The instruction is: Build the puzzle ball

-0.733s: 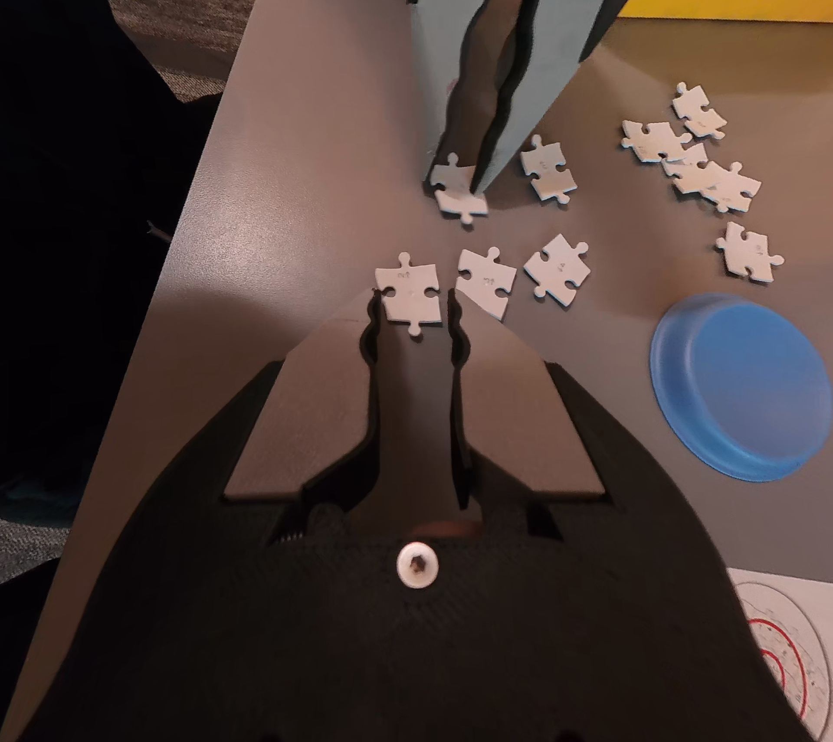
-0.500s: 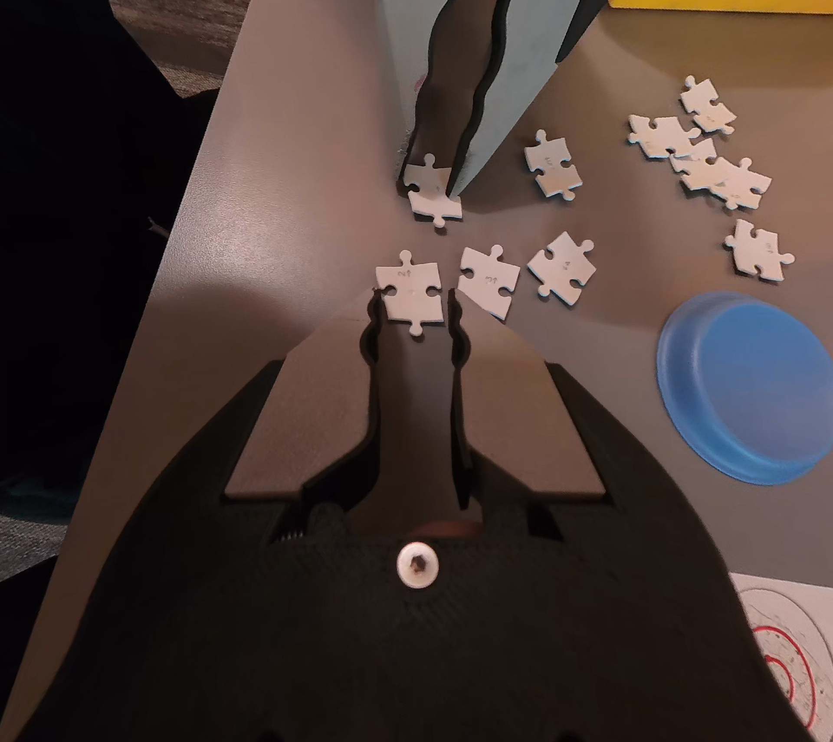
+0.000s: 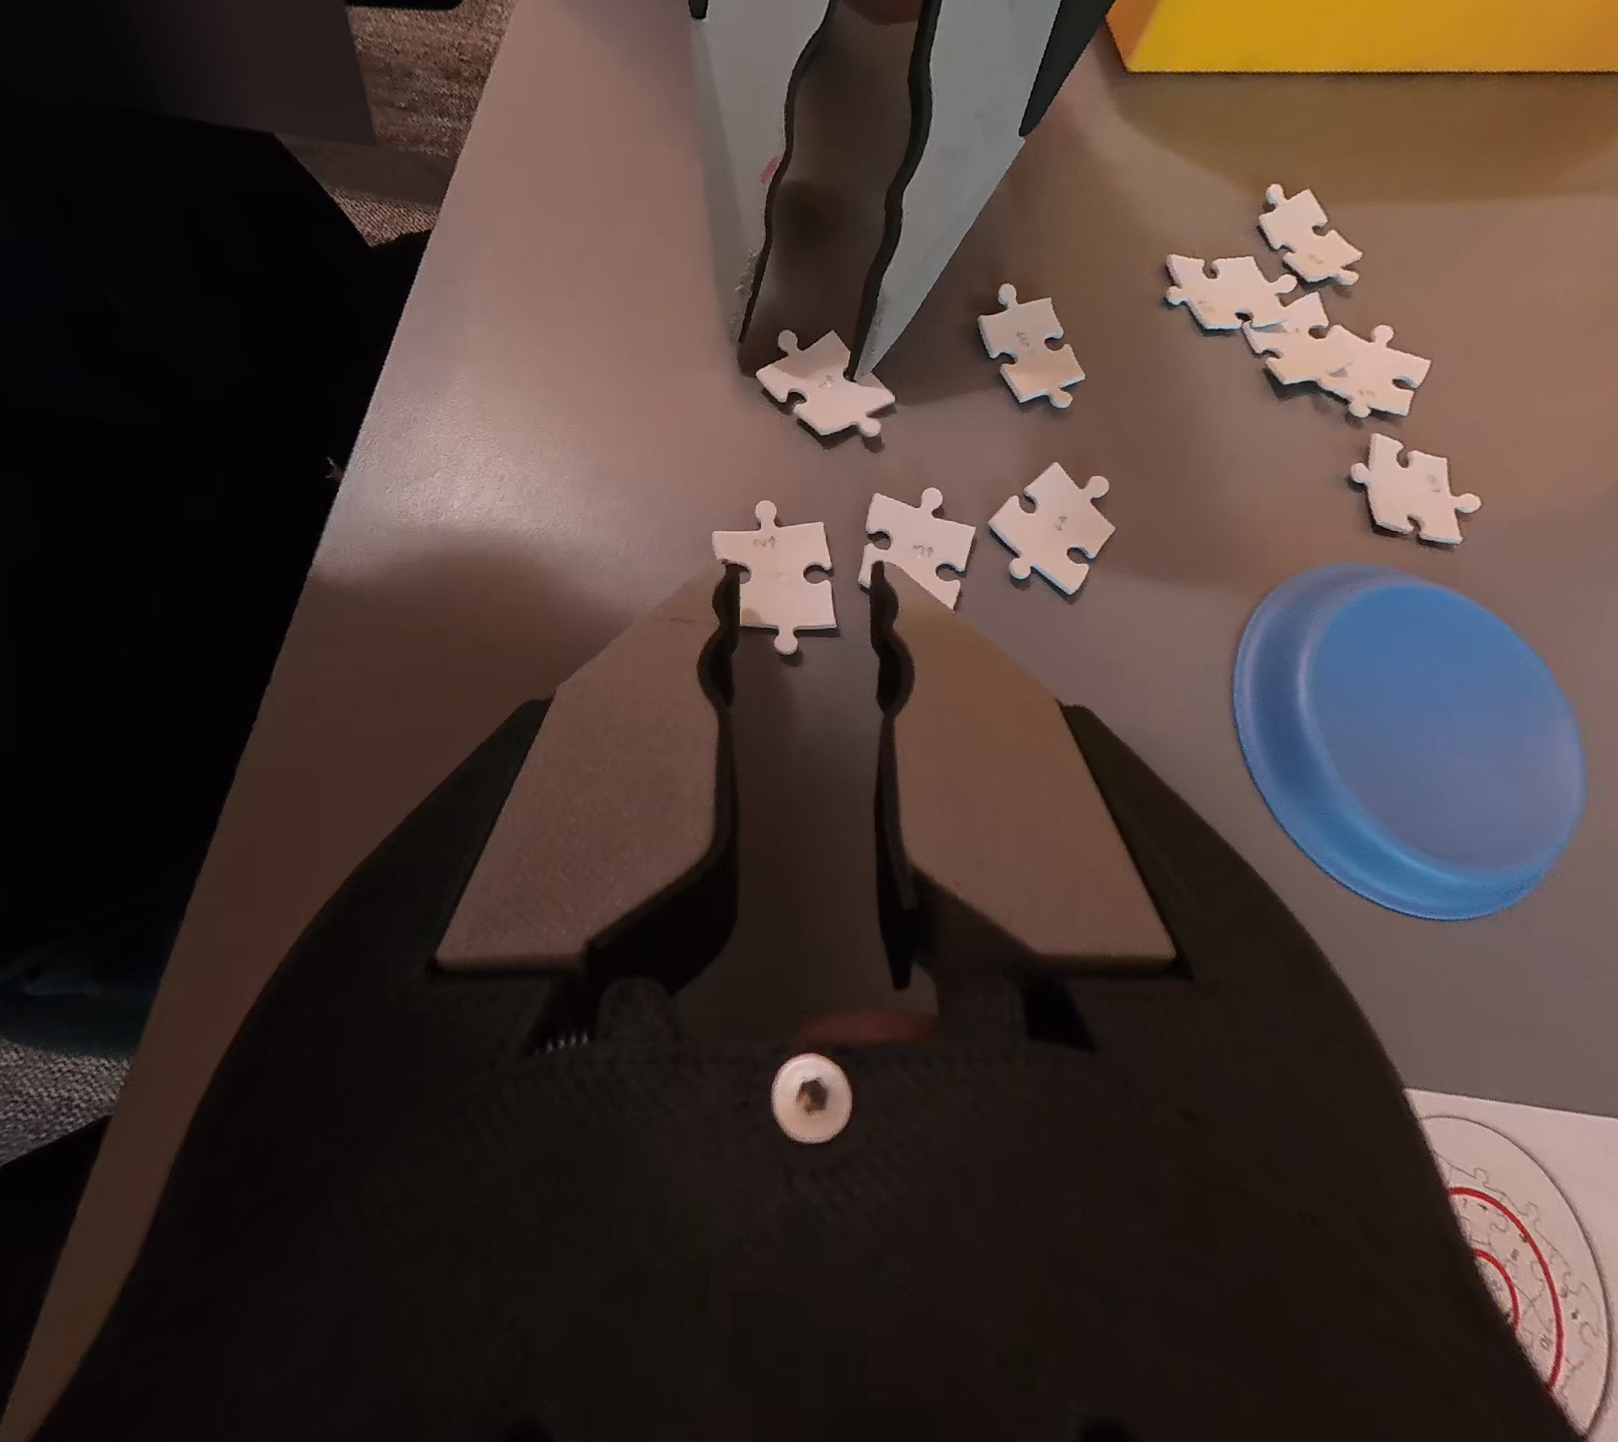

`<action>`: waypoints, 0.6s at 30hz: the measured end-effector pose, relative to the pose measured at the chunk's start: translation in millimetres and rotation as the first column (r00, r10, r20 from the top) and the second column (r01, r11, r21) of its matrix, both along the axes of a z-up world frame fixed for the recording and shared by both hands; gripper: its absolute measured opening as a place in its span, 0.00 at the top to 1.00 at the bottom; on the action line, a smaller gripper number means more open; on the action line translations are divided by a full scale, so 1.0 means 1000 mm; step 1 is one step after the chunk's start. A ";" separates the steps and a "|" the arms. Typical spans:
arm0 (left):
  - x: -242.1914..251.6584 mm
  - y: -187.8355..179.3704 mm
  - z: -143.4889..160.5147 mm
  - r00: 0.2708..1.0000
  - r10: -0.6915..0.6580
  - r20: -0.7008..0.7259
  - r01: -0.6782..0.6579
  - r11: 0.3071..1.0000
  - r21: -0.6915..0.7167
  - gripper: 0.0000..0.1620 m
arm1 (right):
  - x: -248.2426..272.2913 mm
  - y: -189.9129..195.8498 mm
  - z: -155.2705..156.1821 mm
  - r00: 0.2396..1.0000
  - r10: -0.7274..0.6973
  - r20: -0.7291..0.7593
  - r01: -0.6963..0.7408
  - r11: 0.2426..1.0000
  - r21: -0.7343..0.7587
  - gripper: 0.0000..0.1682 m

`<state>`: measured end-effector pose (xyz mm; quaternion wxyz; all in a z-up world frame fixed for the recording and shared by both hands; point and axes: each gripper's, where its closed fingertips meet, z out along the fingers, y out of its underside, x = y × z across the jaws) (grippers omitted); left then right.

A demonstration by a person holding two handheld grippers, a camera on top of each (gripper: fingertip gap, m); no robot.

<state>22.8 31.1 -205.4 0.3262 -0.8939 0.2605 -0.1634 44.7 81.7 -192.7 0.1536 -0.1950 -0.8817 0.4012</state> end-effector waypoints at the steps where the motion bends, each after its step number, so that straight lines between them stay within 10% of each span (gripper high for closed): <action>1: 0.000 0.000 0.000 1.000 -0.001 0.000 0.001 1.000 0.001 0.84 | 0.000 0.000 -0.001 1.000 0.001 0.002 -0.001 1.000 0.004 0.84; 18: -0.014 0.012 0.022 0.996 0.083 0.012 -0.084 0.988 0.132 0.84 | -0.014 0.073 0.074 0.933 -0.257 -0.251 0.239 0.966 -0.100 0.84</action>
